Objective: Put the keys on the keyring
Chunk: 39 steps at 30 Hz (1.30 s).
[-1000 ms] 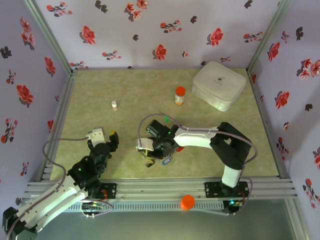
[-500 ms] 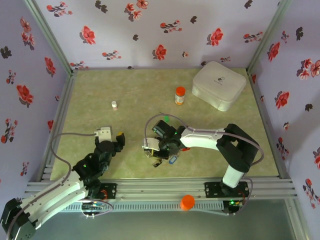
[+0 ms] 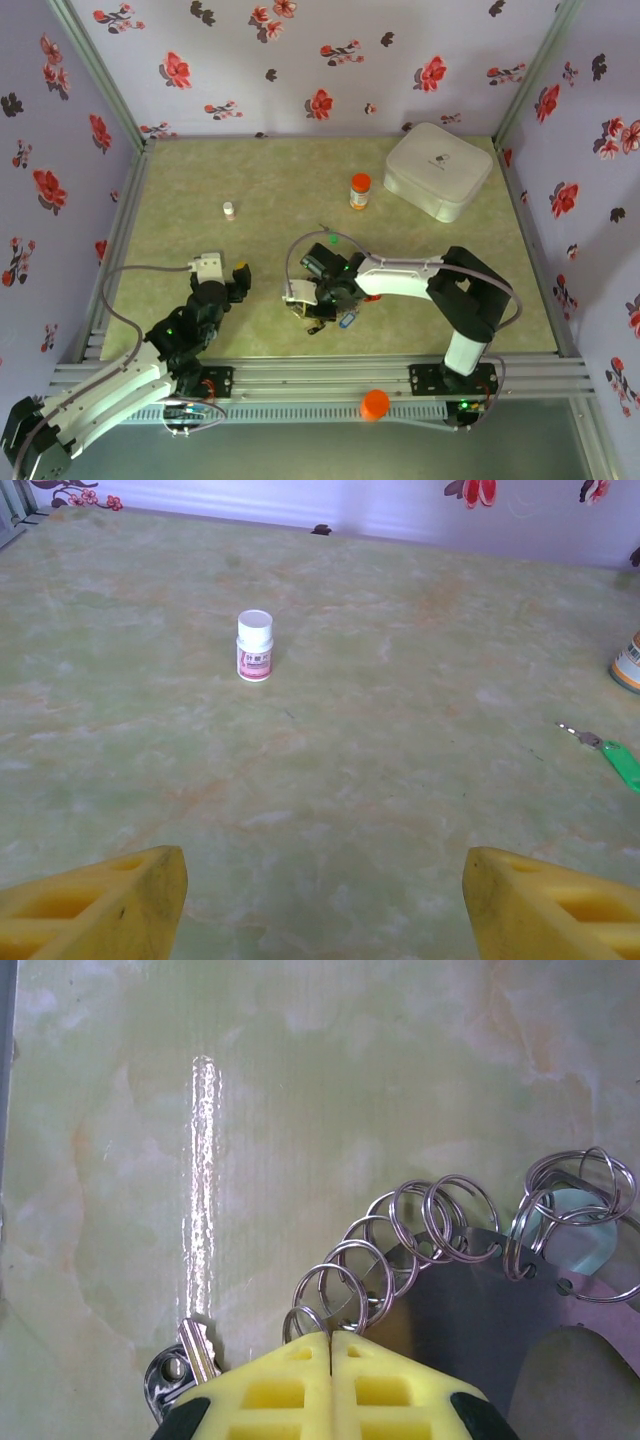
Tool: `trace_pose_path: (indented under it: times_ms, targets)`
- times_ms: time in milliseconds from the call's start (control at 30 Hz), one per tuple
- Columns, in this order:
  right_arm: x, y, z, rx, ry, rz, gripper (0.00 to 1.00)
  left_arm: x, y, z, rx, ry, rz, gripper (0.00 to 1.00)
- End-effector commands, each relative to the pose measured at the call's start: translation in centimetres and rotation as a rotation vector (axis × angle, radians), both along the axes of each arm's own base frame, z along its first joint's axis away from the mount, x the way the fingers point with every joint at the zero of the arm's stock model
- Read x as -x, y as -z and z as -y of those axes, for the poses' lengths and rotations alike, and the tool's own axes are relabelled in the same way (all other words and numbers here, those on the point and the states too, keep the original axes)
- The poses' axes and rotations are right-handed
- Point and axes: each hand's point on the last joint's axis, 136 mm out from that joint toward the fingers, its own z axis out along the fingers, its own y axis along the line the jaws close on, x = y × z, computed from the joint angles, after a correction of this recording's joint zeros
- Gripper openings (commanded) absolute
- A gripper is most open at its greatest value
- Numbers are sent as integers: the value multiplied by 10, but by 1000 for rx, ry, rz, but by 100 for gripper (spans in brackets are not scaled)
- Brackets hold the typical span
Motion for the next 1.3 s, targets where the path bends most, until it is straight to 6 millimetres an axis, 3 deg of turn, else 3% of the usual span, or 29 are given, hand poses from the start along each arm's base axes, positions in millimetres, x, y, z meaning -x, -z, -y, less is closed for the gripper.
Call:
trace_pose_path:
  times_ms: [0,333,500,600,833,1267]
  targets:
    - [10,11,9,70,-36,-27,7,-3,-11,-1,4,-9,33,73]
    - [15,16,14,107,-70,-15,26,-3,-11,-1,7,-10,36,73]
    - [15,19,12,108,-72,-14,27,-3,-12,-1,5,-10,37,73]
    - [15,19,12,114,-73,-15,24,-3,-12,-1,4,-9,38,73]
    - [13,11,12,105,-77,-3,1,-4,-12,-1,4,-8,39,73]
    - [0,-24,1,-69,8,-2,0,-3,-12,6,6,29,32,72]
